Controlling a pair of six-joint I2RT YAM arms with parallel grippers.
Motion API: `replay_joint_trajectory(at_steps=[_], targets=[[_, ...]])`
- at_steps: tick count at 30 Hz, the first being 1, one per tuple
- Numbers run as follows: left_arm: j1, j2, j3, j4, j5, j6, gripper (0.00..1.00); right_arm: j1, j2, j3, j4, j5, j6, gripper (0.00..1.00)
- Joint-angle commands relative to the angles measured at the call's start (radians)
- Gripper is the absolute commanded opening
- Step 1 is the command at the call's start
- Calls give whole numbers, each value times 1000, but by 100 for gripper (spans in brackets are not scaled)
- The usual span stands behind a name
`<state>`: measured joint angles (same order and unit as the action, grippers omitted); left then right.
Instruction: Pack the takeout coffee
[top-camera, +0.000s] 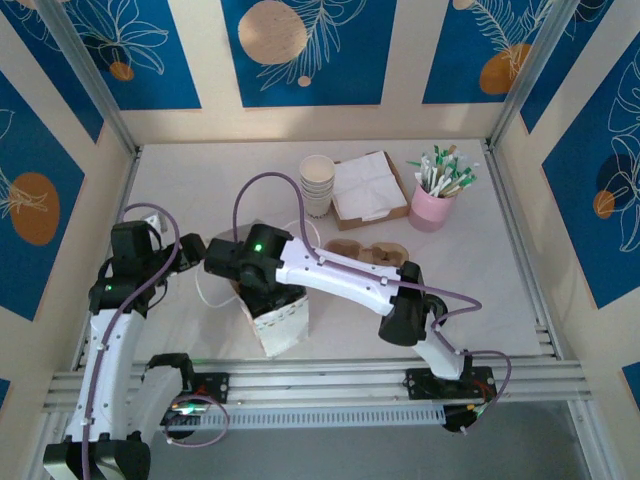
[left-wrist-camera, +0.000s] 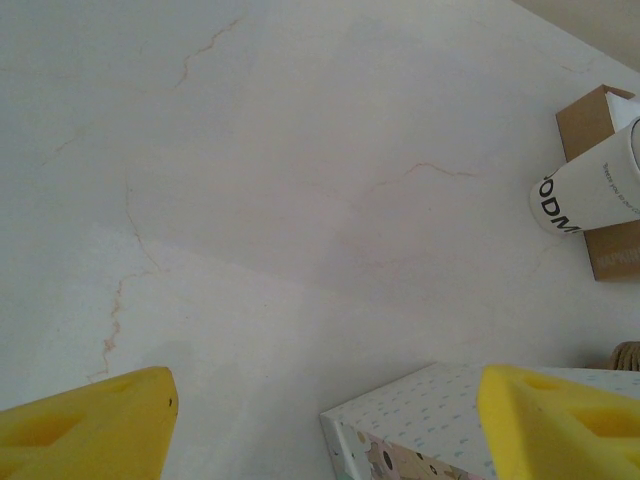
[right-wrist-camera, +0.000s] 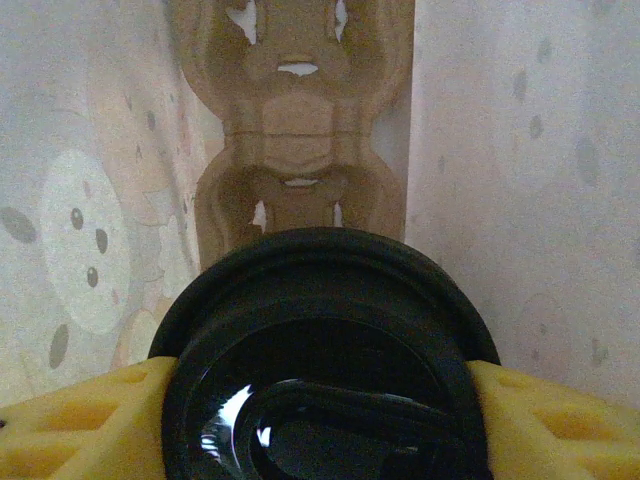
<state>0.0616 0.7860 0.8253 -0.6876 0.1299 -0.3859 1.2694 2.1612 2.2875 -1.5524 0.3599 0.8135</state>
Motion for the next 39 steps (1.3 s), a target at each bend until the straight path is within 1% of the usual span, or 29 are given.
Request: replay_joint_trajectory(at_steps=[1, 18, 25, 33, 39], targets=[[12, -12, -9, 9, 9, -1, 78, 1, -30, -29, 25, -27, 26, 56], [11, -8, -12, 11, 7, -2, 78, -5, -80, -184, 126, -42, 38, 55], [12, -7, -12, 10, 5, -2, 78, -3, -93, -138, 95, -10, 26, 55], [12, -6, -12, 10, 4, -2, 78, 10, -92, -55, 14, 99, 24, 55], [11, -5, -12, 8, 2, -2, 78, 7, -91, -118, 68, 62, 18, 56]])
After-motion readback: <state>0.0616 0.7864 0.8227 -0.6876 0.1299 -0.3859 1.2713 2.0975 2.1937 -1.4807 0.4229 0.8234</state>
